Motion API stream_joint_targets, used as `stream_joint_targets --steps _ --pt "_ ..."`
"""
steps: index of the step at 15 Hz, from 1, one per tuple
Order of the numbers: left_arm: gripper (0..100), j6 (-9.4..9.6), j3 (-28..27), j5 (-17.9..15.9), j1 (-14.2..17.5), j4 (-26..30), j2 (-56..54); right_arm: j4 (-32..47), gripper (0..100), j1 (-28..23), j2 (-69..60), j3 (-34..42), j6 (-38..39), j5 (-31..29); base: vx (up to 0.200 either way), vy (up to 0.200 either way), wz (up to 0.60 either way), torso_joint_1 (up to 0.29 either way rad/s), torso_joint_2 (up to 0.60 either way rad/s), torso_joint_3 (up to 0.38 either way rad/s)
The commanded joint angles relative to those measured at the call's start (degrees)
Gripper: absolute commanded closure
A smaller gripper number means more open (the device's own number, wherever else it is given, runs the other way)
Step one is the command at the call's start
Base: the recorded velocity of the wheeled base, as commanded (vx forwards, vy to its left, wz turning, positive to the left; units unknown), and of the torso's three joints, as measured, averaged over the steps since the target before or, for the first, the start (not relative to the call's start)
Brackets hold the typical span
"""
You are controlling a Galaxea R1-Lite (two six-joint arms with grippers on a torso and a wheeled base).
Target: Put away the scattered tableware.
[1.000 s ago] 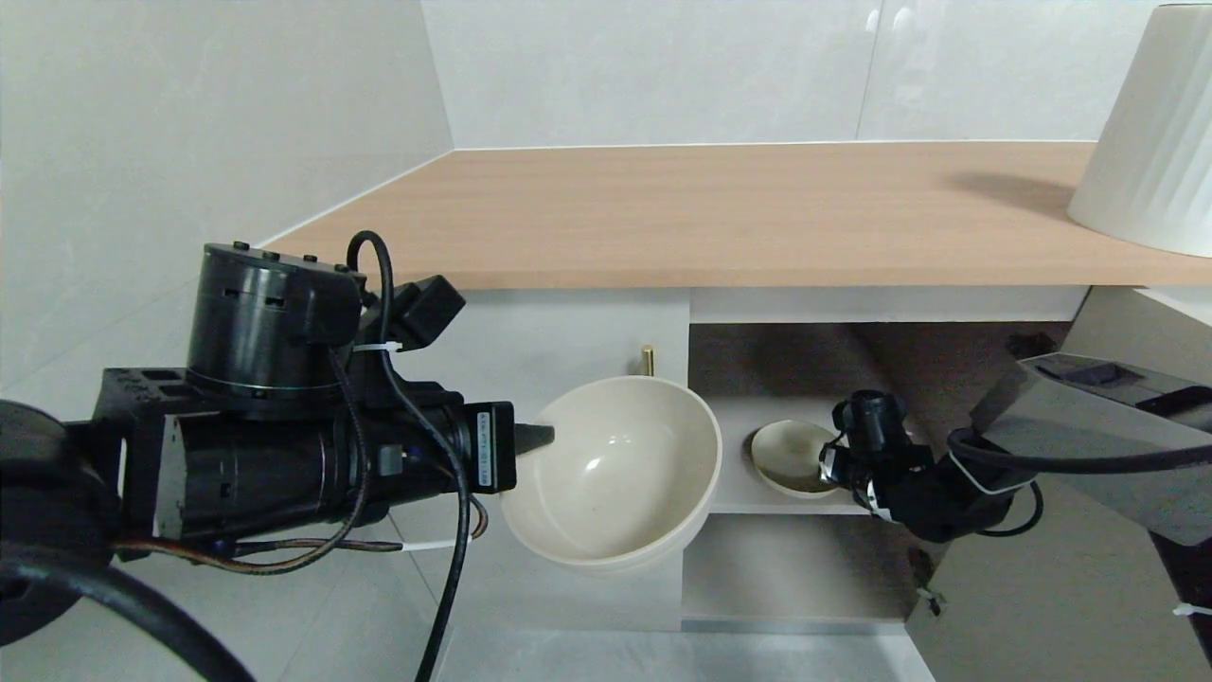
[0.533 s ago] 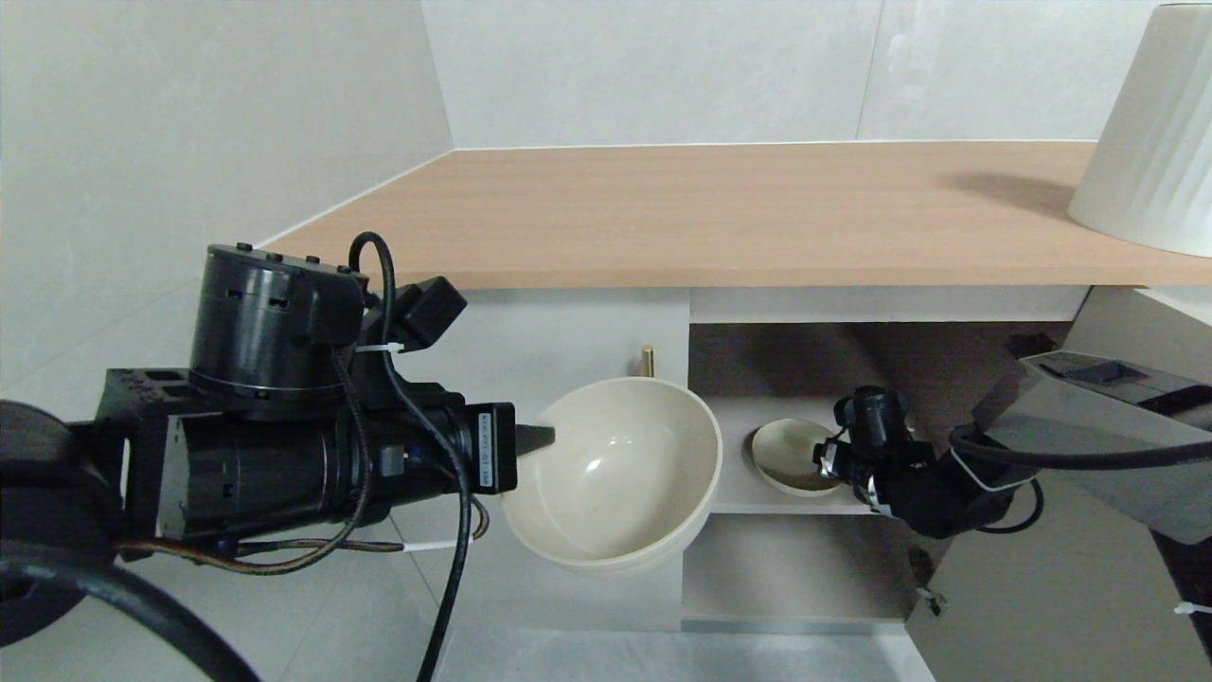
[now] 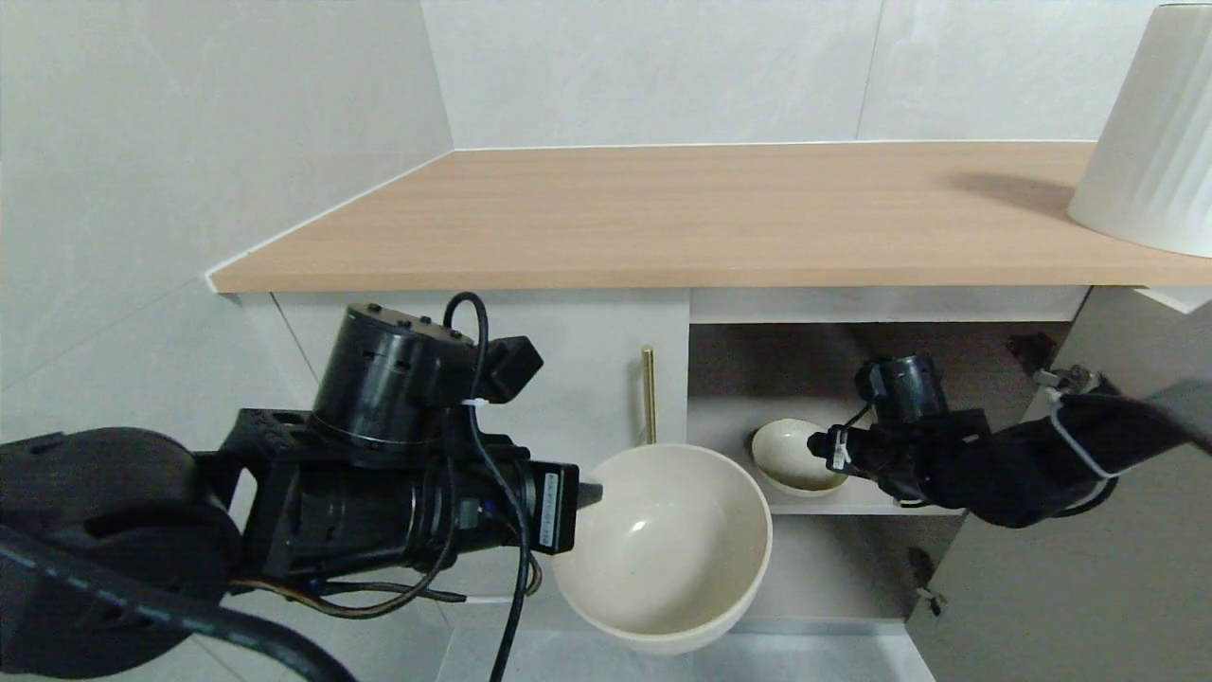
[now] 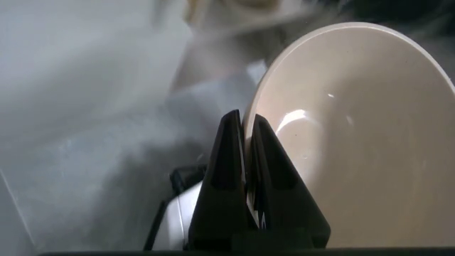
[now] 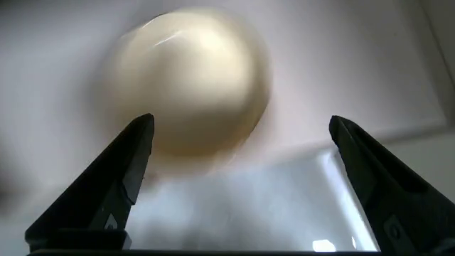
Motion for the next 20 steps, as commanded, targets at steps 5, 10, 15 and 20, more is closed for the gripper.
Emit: stream_joint_targets --steps 5,10,15,20 --pt "100 -0.01 0.2 1.43 -3.95 -0.07 8.68 25.7 0 11.4 -32.34 3.2 0.07 13.53 0.0 0.0 0.0 0.0 0.0 0.0" --pt "100 -0.01 0.2 4.07 -4.92 -0.07 8.95 35.81 0 20.89 -34.01 1.79 0.07 14.93 0.0 0.0 0.0 0.0 0.0 0.0" --pt "100 -0.01 0.64 6.35 -7.91 -0.07 8.16 38.01 0 22.91 -26.54 1.71 0.16 15.11 0.0 0.0 0.0 0.0 0.0 0.0" --pt "100 0.07 2.84 7.76 -8.96 -5.61 7.98 38.01 0 23.27 -22.94 1.71 0.16 15.11 0.0 0.0 0.0 0.0 0.0 0.0"
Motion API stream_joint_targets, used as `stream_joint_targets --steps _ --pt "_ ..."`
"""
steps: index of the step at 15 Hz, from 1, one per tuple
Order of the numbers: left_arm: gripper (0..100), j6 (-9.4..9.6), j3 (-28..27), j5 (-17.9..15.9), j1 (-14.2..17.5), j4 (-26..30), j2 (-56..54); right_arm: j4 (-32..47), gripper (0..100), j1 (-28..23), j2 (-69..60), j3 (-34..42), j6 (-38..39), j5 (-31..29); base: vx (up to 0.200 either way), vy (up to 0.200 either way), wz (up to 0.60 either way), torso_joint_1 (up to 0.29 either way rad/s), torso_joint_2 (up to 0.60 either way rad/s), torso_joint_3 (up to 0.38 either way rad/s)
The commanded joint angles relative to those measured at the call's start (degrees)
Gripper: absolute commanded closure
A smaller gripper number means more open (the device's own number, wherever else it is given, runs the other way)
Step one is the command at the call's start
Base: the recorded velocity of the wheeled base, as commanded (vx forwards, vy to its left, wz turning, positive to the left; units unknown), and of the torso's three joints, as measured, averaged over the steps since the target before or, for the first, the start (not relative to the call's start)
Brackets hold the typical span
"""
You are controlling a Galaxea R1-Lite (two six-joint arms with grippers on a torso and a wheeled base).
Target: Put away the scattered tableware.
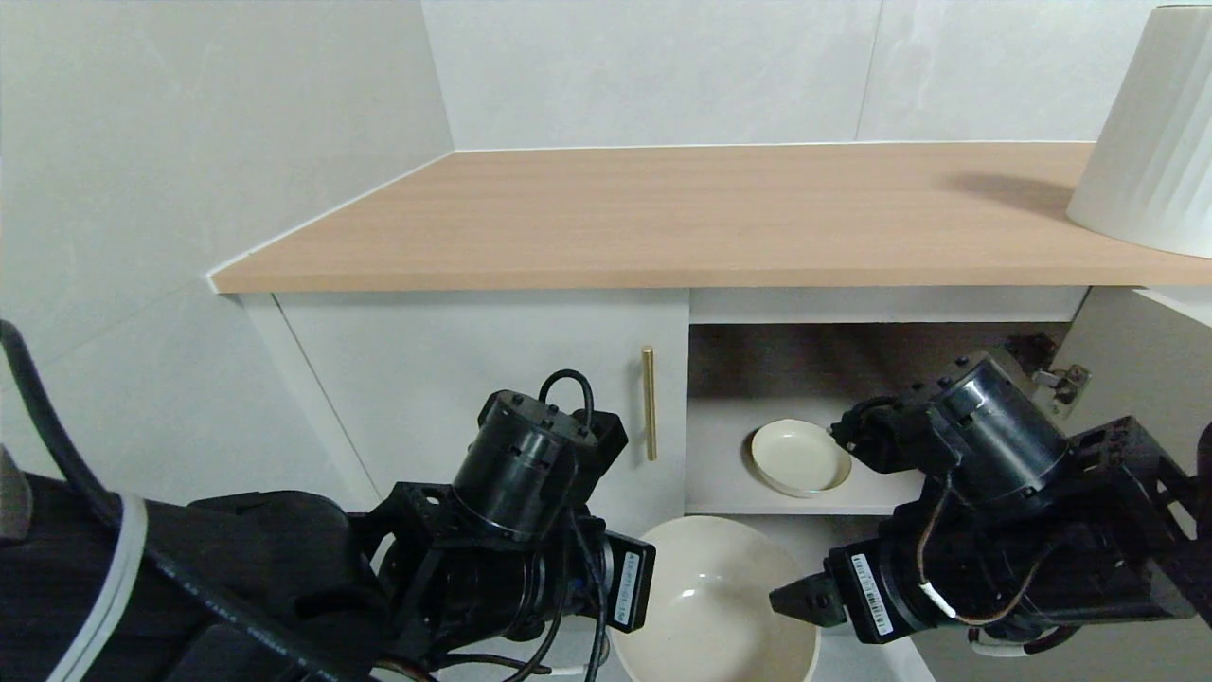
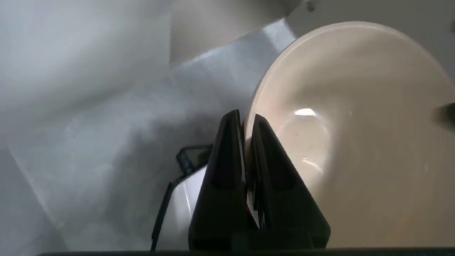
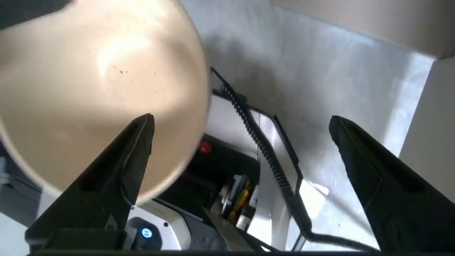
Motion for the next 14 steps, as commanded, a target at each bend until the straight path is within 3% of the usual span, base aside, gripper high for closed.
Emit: stream_joint_targets --steps 1,3,4,14 --pt "100 0.04 0.96 0.17 -0.33 -1.01 -0.26 -0.1 0 0.12 2.49 0.0 0.08 -0.02 0.0 0.0 0.0 0.0 0.0 0.0" --pt "100 0.48 0.96 0.52 -0.33 -1.01 0.0 -0.19 0 0.12 2.66 0.0 0.08 -0.02 0.0 0.0 0.0 0.0 0.0 0.0" --pt "100 0.65 0.96 0.52 -0.33 -1.01 0.09 -0.19 100 0.12 2.49 0.0 0.17 -0.11 0.0 0.0 0.0 0.0 0.0 0.0" --pt "100 0.57 0.96 0.52 -0.33 -1.09 0.53 -0.19 100 0.73 2.31 0.0 0.17 -0.11 0.0 0.0 0.0 0.0 0.0 0.0"
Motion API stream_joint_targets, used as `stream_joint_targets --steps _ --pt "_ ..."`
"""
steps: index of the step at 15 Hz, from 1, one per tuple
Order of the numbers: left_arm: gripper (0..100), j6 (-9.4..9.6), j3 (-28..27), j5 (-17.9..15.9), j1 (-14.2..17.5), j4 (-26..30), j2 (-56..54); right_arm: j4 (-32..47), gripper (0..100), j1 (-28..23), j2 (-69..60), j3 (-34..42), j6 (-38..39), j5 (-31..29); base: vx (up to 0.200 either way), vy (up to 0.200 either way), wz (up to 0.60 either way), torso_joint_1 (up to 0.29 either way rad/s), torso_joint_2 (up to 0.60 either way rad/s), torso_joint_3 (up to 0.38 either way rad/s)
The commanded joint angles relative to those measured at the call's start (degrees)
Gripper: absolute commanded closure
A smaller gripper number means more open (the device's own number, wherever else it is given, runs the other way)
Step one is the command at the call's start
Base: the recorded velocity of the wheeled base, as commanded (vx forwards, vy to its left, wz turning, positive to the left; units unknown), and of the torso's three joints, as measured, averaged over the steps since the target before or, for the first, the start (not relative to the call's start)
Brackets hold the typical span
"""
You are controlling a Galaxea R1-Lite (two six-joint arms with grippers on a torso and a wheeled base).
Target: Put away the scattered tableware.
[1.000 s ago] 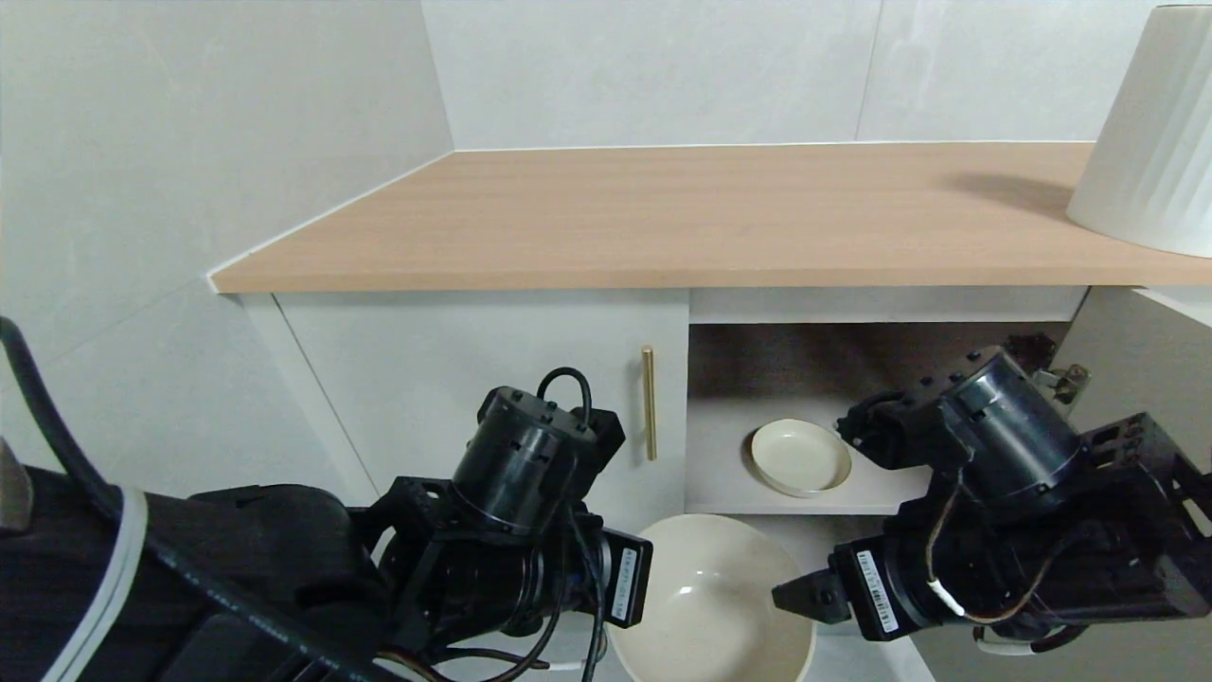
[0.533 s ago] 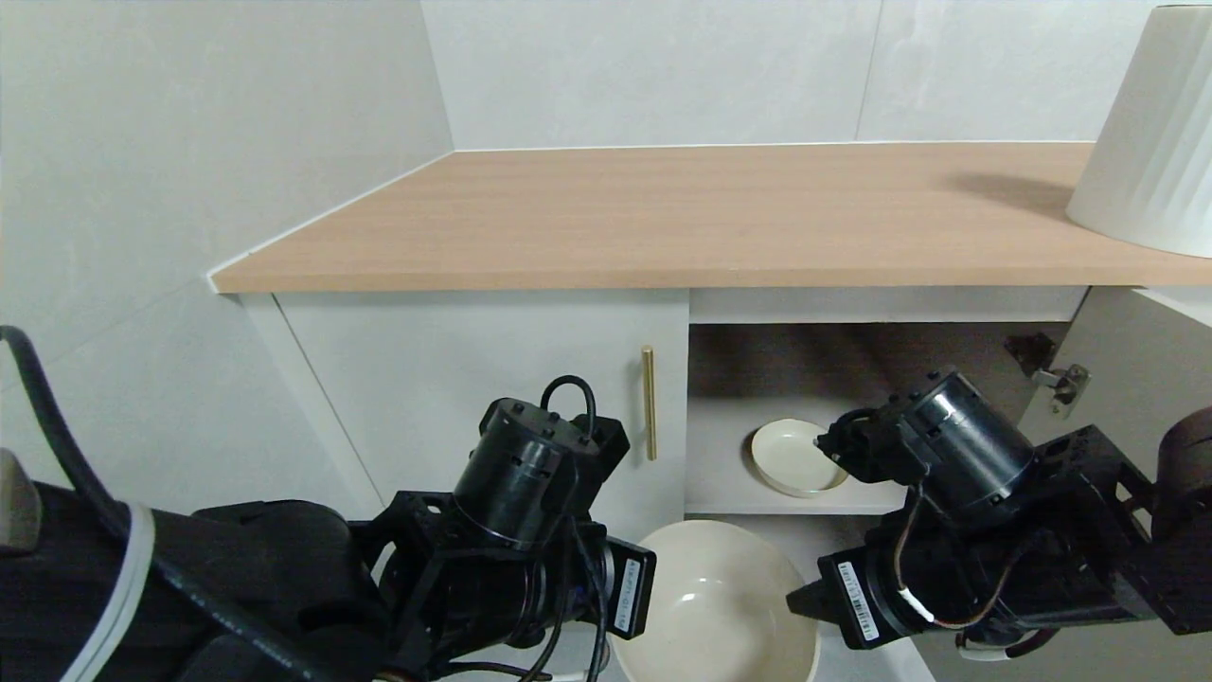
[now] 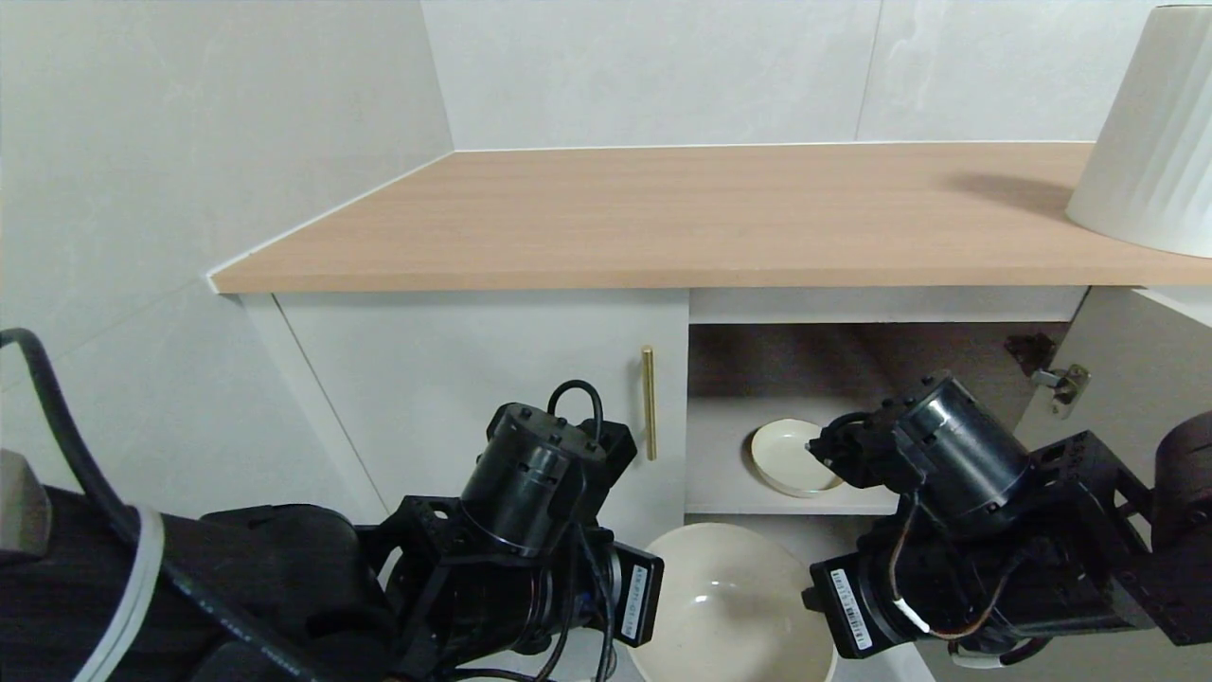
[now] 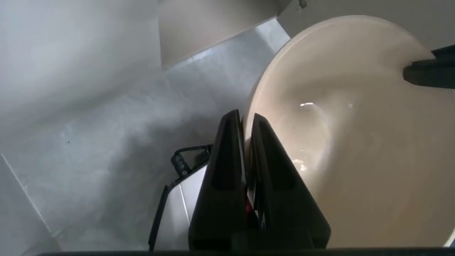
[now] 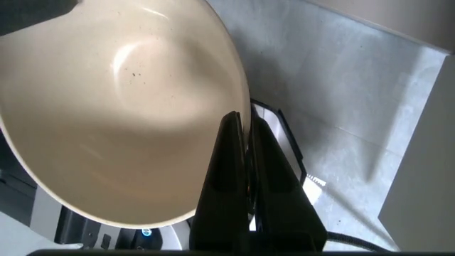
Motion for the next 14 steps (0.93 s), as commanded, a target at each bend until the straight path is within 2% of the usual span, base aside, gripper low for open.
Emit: stream_joint_targets --steps 1,2,10,12,14 --pt "100 -0.14 -0.01 0.1 0.0 0.01 -0.12 0.1 100 0.04 0.49 0.09 -0.05 -0.03 0.0 0.0 0.0 0.0 0.0 0.0" --pt "0 -0.14 -0.09 0.19 0.0 0.01 -0.12 0.1 100 0.04 0.76 0.09 -0.05 -0.03 0.0 0.0 0.0 0.0 0.0 0.0" --pt "0 -0.23 -0.09 0.1 0.08 -0.07 -0.38 -0.78 100 0.04 2.25 0.26 0.21 -0.3 0.0 0.0 0.0 0.0 0.0 0.0" --pt "0 -0.23 -0.09 0.1 0.08 -0.07 -0.29 -5.79 100 -0.05 3.04 2.81 0.12 -0.74 0.0 0.0 0.0 0.0 0.0 0.0" --pt "0 -0.32 -0.09 0.19 0.08 -0.07 -0.47 -14.93 100 -0.93 4.45 6.5 0.12 -2.85 0.0 0.0 0.0 0.0 0.0 0.0"
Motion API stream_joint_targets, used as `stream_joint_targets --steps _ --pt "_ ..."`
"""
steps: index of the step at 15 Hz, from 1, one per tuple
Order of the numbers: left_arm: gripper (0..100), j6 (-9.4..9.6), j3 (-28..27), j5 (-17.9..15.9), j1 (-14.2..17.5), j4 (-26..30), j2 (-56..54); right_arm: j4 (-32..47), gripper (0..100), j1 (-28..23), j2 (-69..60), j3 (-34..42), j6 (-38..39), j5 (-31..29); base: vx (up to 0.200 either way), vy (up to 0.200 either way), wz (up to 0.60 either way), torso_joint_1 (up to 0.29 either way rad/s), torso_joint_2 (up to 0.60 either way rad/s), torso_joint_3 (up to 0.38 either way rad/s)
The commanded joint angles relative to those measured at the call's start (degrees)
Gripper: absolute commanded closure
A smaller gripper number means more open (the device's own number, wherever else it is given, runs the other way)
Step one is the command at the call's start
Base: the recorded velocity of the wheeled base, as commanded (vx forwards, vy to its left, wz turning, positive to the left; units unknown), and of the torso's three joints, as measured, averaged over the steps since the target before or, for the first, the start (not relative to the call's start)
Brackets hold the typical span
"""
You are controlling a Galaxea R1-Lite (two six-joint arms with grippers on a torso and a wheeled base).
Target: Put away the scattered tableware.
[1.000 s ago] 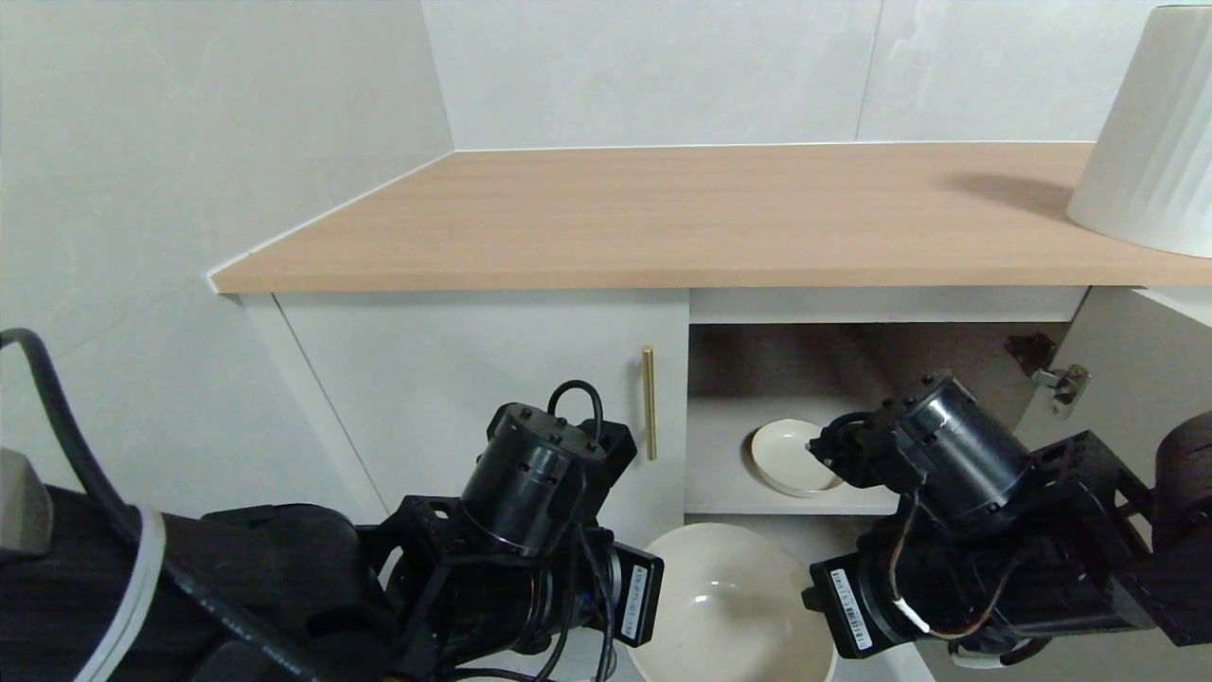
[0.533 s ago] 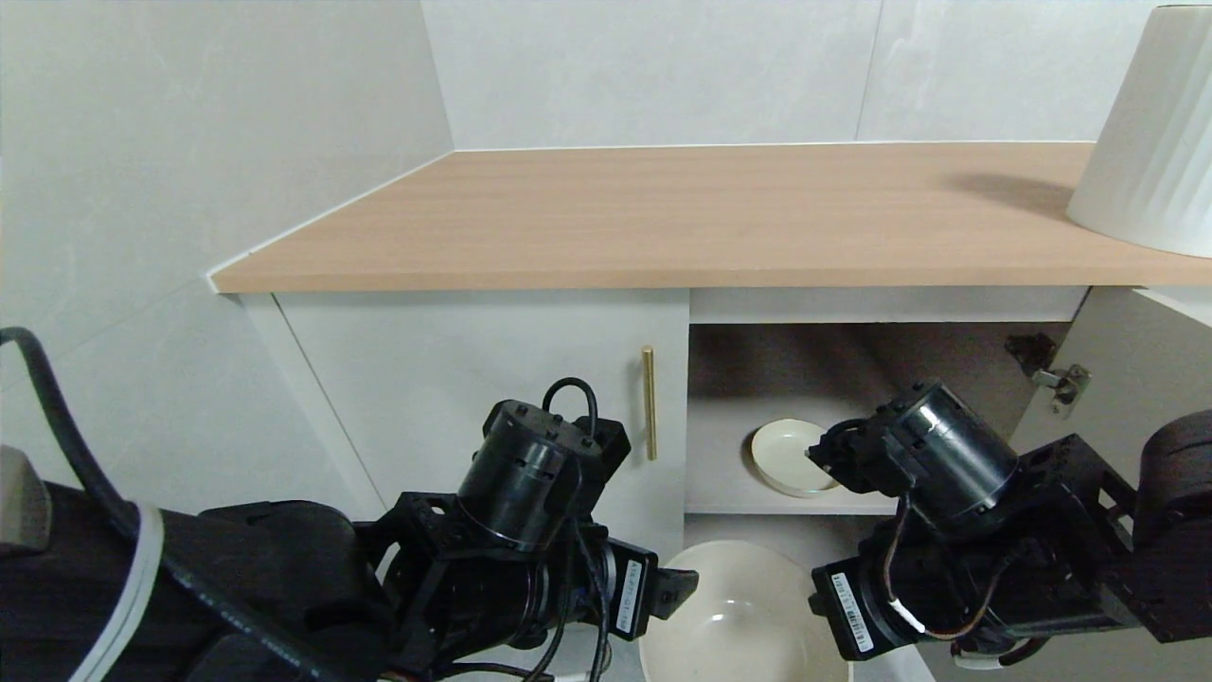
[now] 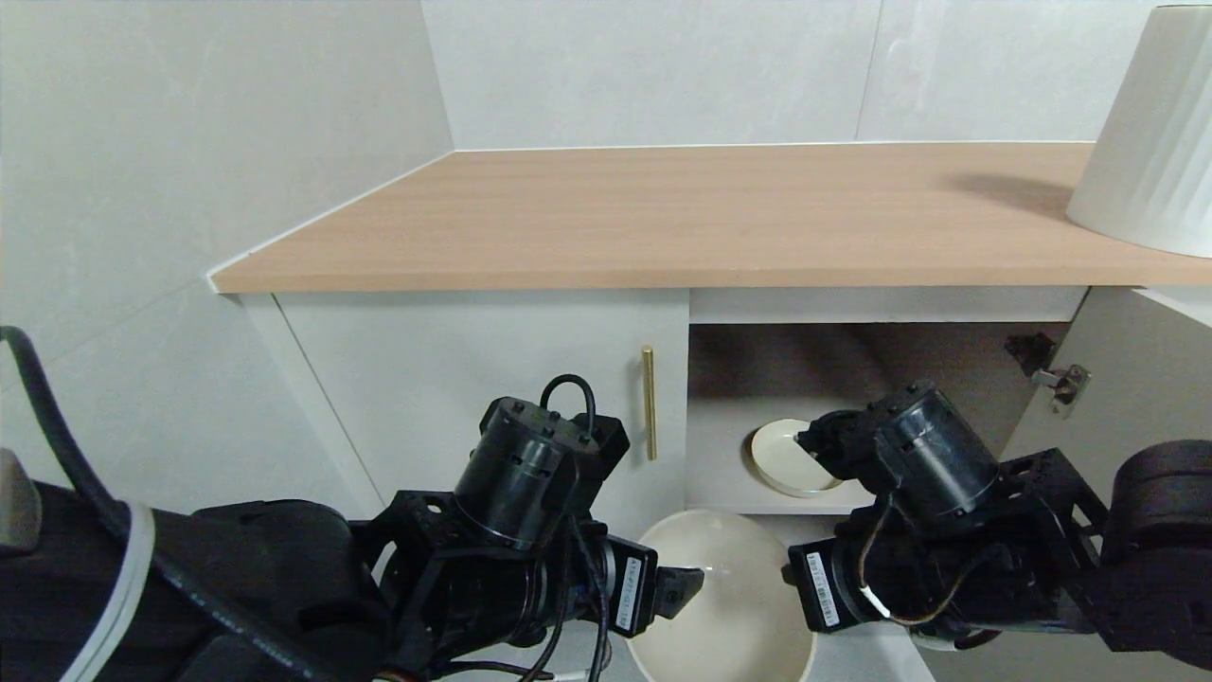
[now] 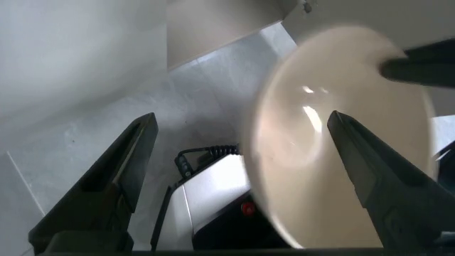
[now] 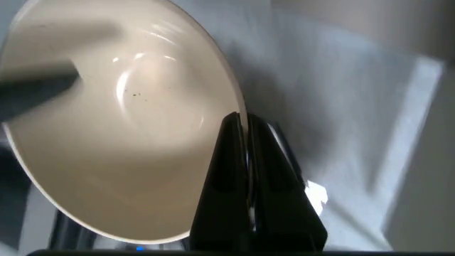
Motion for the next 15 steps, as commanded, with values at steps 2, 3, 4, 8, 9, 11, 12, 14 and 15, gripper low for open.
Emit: stream_joint_targets --steps 2,3,4,8,9,11,12,14,15 --pt "0 -0.01 0.02 0.03 0.09 -0.68 -0.1 -12.51 100 -2.65 4.69 6.02 -0.12 -4.43 0.0 0.0 0.0 0.0 0.0 0.0" --pt "0 -0.01 0.02 0.03 0.17 -0.76 0.07 -19.1 100 -4.5 6.01 8.13 -0.39 -6.1 0.0 0.0 0.0 0.0 0.0 0.0" --pt "0 -0.01 0.02 0.03 0.17 -0.76 -0.02 -22.18 100 -7.13 6.09 8.56 -0.65 -6.19 0.0 0.0 0.0 0.0 0.0 0.0" --pt "0 -0.01 0.02 0.03 0.26 -0.76 -0.1 -23.85 100 -13.81 9.61 5.75 -0.21 -7.77 0.0 0.0 0.0 0.0 0.0 0.0" --pt "0 -0.01 0.02 0.03 0.26 -0.76 -0.19 -24.72 100 -14.51 10.84 5.58 -0.12 -8.65 0.0 0.0 0.0 0.0 0.0 0.0" --pt "0 -0.1 0.02 0.03 0.26 -0.76 -0.37 -29.38 100 -15.48 13.83 5.58 -0.04 -9.79 0.0 0.0 0.0 0.0 0.0 0.0" --pt "0 -0.01 0.02 0.03 0.26 -0.76 -0.28 -34.31 100 -16.8 16.03 5.4 0.32 -11.02 0.0 0.0 0.0 0.0 0.0 0.0" --pt "0 -0.01 0.02 0.03 0.26 -0.76 -0.28 -38.61 100 -18.82 19.19 4.17 1.37 -13.4 0.0 0.0 0.0 0.0 0.0 0.0" --pt "0 -0.01 0.02 0.03 0.26 -0.76 -0.37 -39.05 100 -19.61 20.42 3.38 1.46 -13.75 0.0 0.0 0.0 0.0 0.0 0.0"
